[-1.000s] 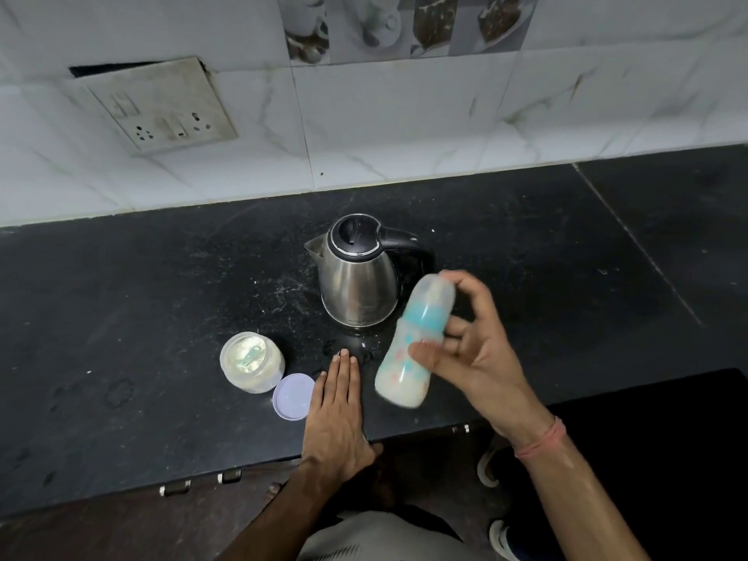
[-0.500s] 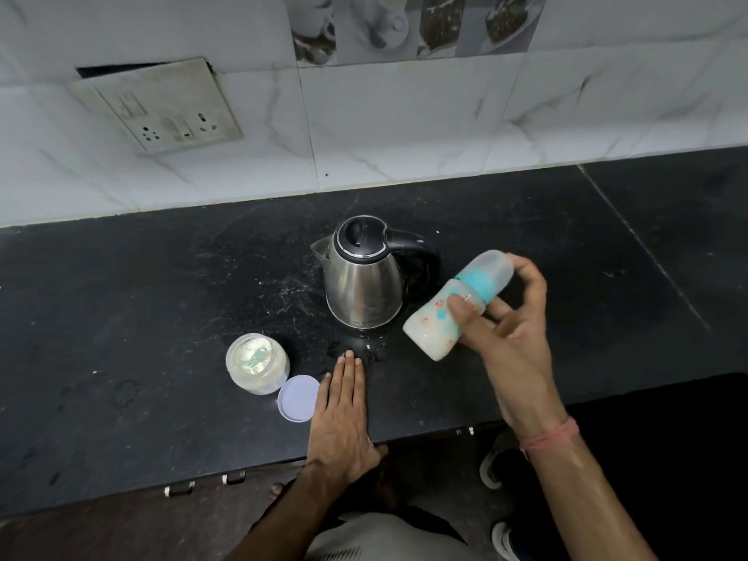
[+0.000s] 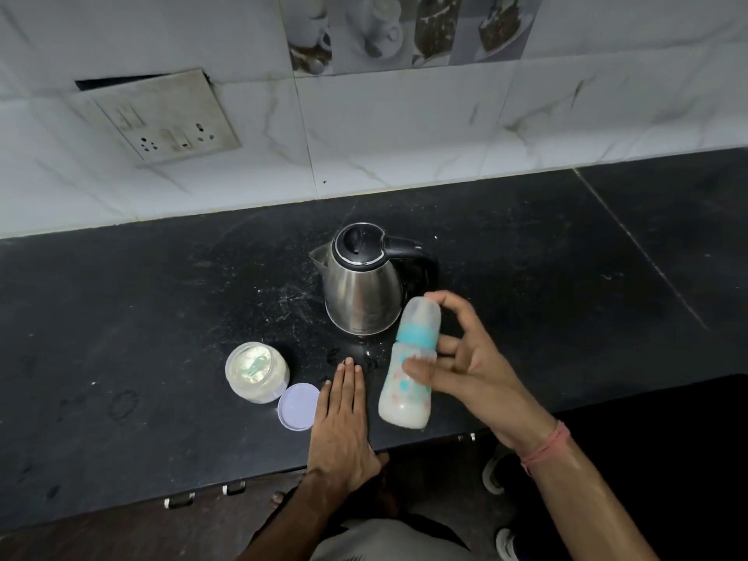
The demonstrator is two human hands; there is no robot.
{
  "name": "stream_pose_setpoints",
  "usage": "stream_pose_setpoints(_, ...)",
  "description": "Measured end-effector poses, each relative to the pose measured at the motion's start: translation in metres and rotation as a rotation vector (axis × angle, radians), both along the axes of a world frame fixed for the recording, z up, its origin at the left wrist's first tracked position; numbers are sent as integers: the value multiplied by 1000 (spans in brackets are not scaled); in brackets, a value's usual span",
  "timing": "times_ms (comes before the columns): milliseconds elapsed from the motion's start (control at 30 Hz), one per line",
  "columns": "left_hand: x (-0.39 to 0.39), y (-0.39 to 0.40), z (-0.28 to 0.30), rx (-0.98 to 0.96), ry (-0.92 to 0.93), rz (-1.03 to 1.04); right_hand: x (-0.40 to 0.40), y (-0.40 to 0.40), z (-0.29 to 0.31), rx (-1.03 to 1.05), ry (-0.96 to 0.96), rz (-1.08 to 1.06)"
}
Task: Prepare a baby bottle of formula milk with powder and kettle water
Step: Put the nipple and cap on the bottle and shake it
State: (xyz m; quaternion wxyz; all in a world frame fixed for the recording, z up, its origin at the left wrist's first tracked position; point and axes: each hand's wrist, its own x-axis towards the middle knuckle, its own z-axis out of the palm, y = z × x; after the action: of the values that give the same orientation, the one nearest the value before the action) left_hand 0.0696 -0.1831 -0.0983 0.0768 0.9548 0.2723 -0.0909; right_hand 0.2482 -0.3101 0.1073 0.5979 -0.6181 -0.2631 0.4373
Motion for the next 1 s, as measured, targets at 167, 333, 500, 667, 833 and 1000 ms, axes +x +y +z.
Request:
stream_pose_setpoints(167, 1, 0, -1, 8, -47, 8, 2, 4, 3, 165, 22, -316)
stream_pose_setpoints(333, 0, 0, -4, 11, -40, 6, 7, 1, 3, 116, -14, -105)
stream_pose_setpoints(500, 0, 0, -4, 4, -8, 7, 13, 3, 3, 238, 127, -461)
stream_pose_setpoints(667, 2, 1, -2, 19, 39, -7, -2, -3, -5, 88, 69, 8)
stream_pose_setpoints(833, 3, -1, 2, 9, 41, 8, 2, 3, 3, 195, 126, -207)
stream_pose_setpoints(1000, 3, 0, 0, 9, 49, -3, -3, 4, 4, 187, -28, 19)
